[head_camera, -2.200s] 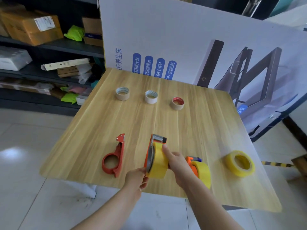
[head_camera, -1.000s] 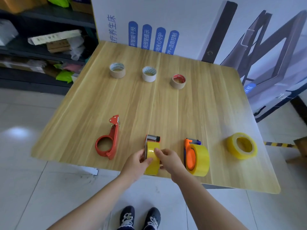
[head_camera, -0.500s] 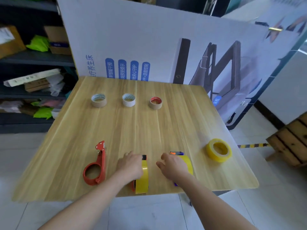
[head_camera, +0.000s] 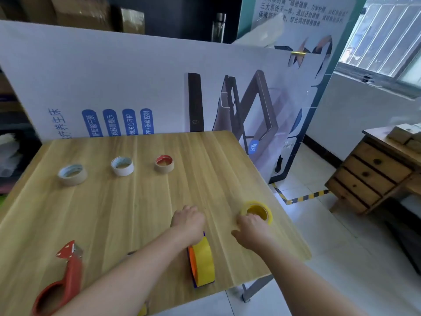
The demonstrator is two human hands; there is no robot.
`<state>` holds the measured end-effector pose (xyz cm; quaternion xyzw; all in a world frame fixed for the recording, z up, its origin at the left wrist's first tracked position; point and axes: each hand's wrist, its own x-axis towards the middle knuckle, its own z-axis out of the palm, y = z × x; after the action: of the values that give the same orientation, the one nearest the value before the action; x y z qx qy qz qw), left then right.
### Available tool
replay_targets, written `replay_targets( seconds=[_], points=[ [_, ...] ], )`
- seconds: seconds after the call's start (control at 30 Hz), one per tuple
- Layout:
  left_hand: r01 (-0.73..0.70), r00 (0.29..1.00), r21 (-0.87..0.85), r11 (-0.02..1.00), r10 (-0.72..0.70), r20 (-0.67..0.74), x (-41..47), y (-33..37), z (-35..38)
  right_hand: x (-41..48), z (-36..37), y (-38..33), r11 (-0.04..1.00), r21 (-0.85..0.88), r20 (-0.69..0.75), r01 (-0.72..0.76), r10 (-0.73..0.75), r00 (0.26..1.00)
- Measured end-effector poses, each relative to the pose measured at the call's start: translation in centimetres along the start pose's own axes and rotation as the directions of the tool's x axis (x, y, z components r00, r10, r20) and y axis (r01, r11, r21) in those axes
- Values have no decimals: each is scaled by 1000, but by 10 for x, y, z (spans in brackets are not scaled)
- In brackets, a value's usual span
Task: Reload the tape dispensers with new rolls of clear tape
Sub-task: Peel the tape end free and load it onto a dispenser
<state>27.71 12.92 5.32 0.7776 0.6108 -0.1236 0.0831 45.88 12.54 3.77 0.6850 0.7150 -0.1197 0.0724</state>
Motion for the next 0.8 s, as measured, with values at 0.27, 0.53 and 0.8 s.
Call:
replay_targets(
  seconds=[0.27, 0.53, 0.8],
  points=[
    [-8, 997, -1, 1000, 8, 81, 95, 97, 15, 55, 6, 110, 999, -27, 118, -29, 32, 993],
    [90, 985, -127, 988, -69, 157, 146, 148, 40, 98, 23, 165, 998, 32, 216, -47, 39, 976],
    [234, 959, -378, 896, -148, 242, 189, 153, 59, 125, 46, 169, 937, 255, 341, -240, 146, 929]
  ],
)
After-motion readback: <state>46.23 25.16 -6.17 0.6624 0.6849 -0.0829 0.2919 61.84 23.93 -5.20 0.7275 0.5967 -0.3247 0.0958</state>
